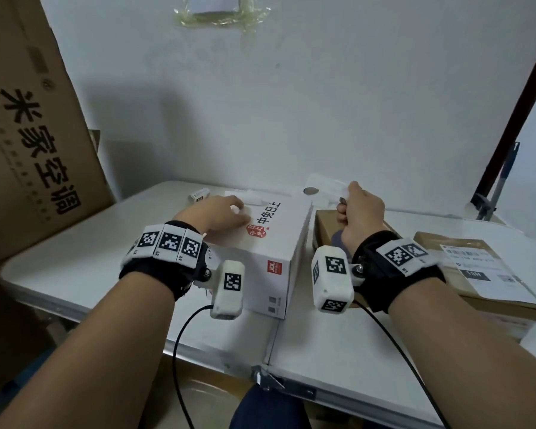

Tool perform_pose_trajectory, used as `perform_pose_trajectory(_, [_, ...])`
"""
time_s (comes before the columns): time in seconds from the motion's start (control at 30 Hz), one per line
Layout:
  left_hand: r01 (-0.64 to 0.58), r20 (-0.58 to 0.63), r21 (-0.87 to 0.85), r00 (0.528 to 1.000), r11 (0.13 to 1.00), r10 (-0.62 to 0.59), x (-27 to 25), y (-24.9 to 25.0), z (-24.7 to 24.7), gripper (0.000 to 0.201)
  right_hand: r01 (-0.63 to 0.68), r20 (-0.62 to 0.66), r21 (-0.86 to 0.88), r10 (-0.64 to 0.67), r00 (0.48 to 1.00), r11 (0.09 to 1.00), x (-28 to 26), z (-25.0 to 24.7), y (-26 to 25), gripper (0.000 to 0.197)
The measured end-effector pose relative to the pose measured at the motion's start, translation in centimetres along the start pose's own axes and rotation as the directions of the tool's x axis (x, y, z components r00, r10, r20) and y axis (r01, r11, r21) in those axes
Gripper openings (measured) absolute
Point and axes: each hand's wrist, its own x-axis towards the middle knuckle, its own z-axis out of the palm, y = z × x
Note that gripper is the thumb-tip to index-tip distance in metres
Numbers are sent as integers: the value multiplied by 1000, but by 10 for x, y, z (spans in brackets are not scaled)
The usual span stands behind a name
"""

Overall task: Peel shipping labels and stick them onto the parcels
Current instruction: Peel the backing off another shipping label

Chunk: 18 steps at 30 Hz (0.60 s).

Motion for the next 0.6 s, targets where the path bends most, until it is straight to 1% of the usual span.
perform_pose_trajectory(0.13, [35,37,-91,999,995,-32,2,-5,1,60,-19,13,19,19,1000,1000,-4,2,1,32])
perform_pose_trajectory(0.17, [49,52,-108,998,993,-43,3,-6,2,66,-16,18,12,15,1000,1000,-5,3,2,32])
perform_pose_trajectory(0.23, [78,55,-156,996,985,-70,5,-8,3,84,0,25,-5,1,1000,1000,-6,4,4,32])
perform_pose_trajectory(0.3, [94,17,-187,996,978,-92,8,-11,4,101,16,30,-23,-16,999,1000,-5,3,5,31])
perform_pose_trajectory(0.33, [99,-4,-190,995,977,-102,9,-12,4,104,22,32,-31,-21,999,999,-5,3,5,31])
perform_pose_trajectory(0.37, [106,-20,-176,994,979,-111,9,-11,3,103,28,34,-40,-26,999,999,-4,2,5,31])
perform_pose_trajectory(0.43, [97,-75,-89,992,991,-104,8,-6,-1,85,46,37,-65,-44,998,997,-3,1,5,31])
perform_pose_trajectory(0.47, [74,-136,-47,988,996,-80,7,-2,-5,74,56,40,-80,-53,998,995,-4,0,5,30])
perform_pose_trajectory(0.5, [31,-218,-45,975,999,-40,4,4,-9,64,66,43,-92,-63,997,994,-4,-1,4,28])
perform_pose_trajectory(0.53, [-40,-305,-77,952,996,15,2,10,-14,57,75,42,-100,-71,997,992,-4,-1,4,28])
perform_pose_trajectory(0.57, [-150,-395,-123,914,981,90,-2,18,-19,51,80,39,-104,-76,996,991,-4,-2,3,27])
perform_pose_trajectory(0.6, [-289,-483,-154,856,945,183,-7,28,-24,45,84,35,-110,-80,996,990,-4,-2,2,28])
